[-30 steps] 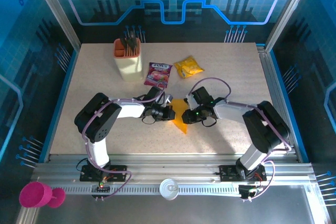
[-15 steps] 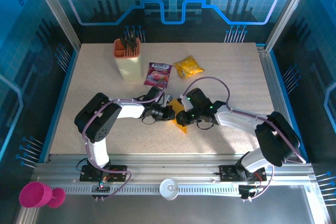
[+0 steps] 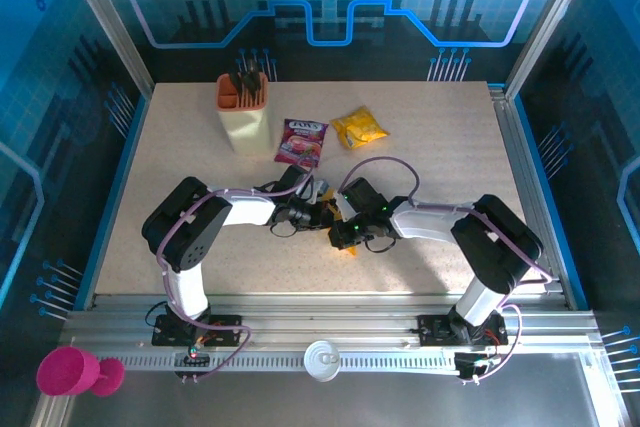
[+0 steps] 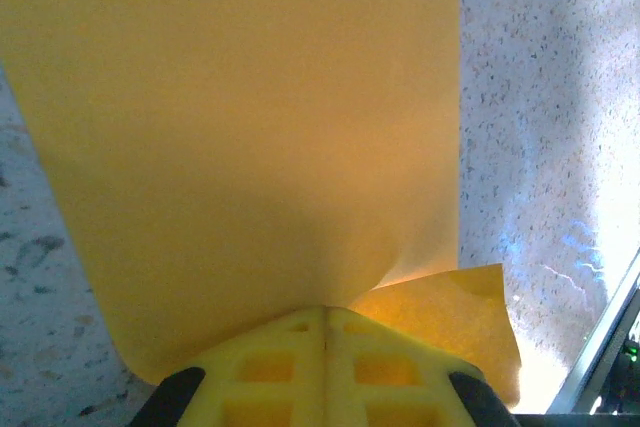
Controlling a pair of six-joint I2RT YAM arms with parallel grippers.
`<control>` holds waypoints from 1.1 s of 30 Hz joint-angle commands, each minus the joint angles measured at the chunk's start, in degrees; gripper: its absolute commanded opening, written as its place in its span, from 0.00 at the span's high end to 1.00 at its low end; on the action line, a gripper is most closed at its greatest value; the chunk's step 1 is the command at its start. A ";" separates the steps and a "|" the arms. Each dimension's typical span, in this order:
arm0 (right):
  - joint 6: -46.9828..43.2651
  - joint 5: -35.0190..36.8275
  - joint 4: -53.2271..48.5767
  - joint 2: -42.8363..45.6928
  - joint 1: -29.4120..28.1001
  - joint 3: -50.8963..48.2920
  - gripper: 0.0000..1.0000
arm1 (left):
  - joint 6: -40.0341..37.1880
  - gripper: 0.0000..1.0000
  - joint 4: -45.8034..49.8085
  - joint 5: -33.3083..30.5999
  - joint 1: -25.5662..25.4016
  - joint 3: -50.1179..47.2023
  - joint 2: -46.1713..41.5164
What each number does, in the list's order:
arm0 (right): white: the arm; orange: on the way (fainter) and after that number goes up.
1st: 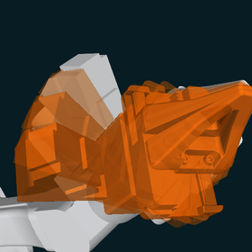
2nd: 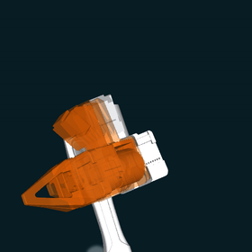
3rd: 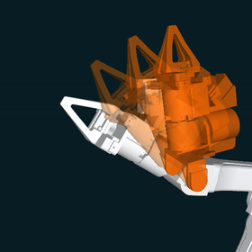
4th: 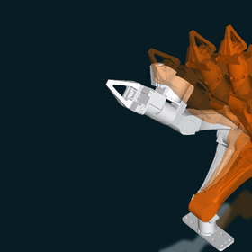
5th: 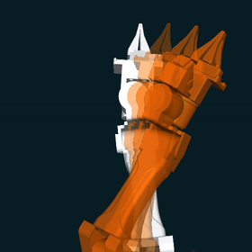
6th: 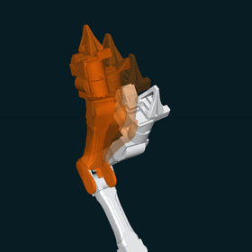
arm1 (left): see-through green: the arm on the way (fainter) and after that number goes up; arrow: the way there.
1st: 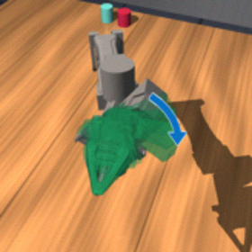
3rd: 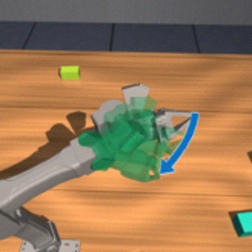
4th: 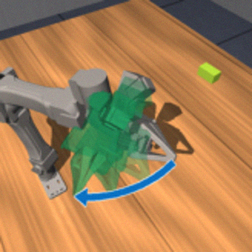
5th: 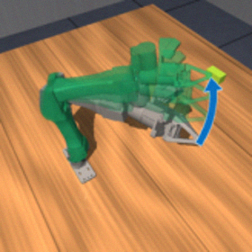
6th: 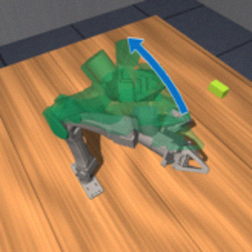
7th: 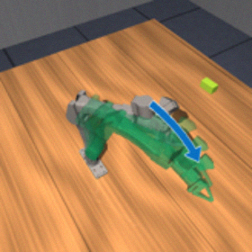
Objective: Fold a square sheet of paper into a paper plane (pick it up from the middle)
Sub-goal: Third fold the triangle at the center of the table.
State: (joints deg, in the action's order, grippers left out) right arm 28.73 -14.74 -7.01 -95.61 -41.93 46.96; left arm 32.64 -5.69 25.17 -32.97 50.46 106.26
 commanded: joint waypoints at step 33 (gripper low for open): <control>3.10 -1.94 11.58 -0.31 5.55 -14.63 1.00 | 4.01 1.00 0.56 -3.98 -3.97 -0.38 -7.44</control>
State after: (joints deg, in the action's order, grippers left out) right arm 31.33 -18.11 10.81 -93.82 -37.04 34.70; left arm 36.05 -5.91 21.65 -35.70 48.73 98.83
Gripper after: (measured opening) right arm 0.055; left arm 0.046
